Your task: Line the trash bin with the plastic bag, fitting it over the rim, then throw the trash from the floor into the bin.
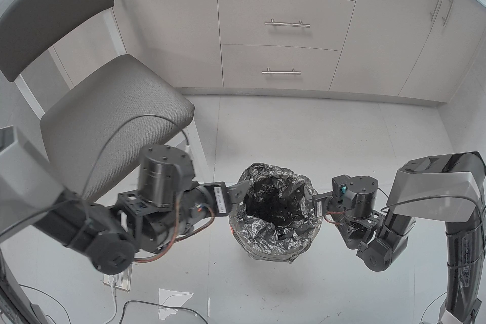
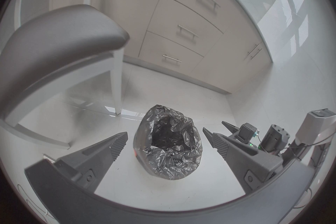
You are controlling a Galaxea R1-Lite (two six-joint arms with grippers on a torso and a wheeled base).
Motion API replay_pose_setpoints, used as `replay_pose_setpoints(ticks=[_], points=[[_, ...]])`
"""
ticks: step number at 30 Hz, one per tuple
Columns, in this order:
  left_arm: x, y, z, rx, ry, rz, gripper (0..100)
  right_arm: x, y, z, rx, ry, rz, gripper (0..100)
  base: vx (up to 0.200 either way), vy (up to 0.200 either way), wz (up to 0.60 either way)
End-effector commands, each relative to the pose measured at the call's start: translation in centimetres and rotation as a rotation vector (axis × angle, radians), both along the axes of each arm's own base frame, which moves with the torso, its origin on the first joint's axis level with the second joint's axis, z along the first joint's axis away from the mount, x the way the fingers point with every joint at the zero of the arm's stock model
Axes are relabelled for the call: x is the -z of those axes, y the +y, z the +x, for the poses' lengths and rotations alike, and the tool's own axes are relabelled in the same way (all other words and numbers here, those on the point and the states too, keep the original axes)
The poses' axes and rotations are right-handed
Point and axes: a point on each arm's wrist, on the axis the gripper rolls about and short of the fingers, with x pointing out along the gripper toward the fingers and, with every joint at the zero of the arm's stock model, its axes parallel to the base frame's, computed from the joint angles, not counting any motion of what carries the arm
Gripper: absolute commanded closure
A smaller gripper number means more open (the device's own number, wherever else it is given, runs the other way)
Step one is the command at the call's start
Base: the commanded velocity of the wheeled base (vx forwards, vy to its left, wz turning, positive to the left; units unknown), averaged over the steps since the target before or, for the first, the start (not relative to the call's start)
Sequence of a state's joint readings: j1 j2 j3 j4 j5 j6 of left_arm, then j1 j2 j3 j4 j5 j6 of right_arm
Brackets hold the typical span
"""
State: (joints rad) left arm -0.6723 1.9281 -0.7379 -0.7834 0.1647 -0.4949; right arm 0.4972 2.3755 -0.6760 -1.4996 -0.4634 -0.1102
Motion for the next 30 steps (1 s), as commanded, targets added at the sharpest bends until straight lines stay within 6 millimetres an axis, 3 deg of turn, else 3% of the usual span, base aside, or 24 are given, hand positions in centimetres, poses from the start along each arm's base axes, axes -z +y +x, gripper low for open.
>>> replay_pose_setpoints(ticks=[1,2,4,5,8,10,12,16,17,25,30], points=[[-4.2,6.5,-5.7,-0.057,-0.08,-0.063,0,-3.7,-1.3,-2.4,0.0,-0.061,0.035,0,0.0,0.0,0.0],[-4.6,7.5,-6.7,-0.066,-0.095,-0.067,0,-4.1,-1.5,-2.7,0.0,-0.067,0.037,0,0.0,0.0,0.0],[-4.6,7.5,-6.7,-0.066,-0.095,-0.067,0,-4.1,-1.5,-2.7,0.0,-0.067,0.037,0,0.0,0.0,0.0],[-5.1,10.1,-8.9,-0.101,-0.123,-0.078,0,-4.4,-1.9,-3.3,0.002,-0.064,0.036,0,0.0,0.0,0.0],[-5.3,12.1,-10.4,-0.143,-0.132,-0.085,0,-3.9,-2.5,-3.9,0.009,-0.038,0.022,0,0.0,0.0,0.0],[-5.3,12.1,-10.4,-0.143,-0.132,-0.085,0,-3.9,-2.5,-3.9,0.009,-0.038,0.022,0,0.0,0.0,0.0],[-4.8,14.4,-12.5,-0.209,-0.115,-0.079,0,-3.9,-3.2,-5.0,0.015,-0.011,0.024,0,0.0,0.0,0.0],[-4.4,15.2,-13.6,-0.231,-0.1,-0.066,0,-4.4,-3.4,-5.5,0.018,-0.015,0.04,0,0.0,0.0,0.0],[-4.2,16.2,-15.4,-0.252,-0.093,-0.056,0,-5.2,-3.7,-6.0,0.021,-0.03,0.049,0,0.0,0.0,0.0],[-3.6,19.0,-21.3,-0.348,-0.12,-0.018,0,-6.0,-4.3,-5.3,0.042,-0.065,0.036,0,0.0,0.0,0.0],[-2.7,20.4,-24.3,-0.408,-0.177,0.042,0,-7.2,-4.2,-3.7,0.061,-0.134,0.048,0,0.0,0.0,0.0]])
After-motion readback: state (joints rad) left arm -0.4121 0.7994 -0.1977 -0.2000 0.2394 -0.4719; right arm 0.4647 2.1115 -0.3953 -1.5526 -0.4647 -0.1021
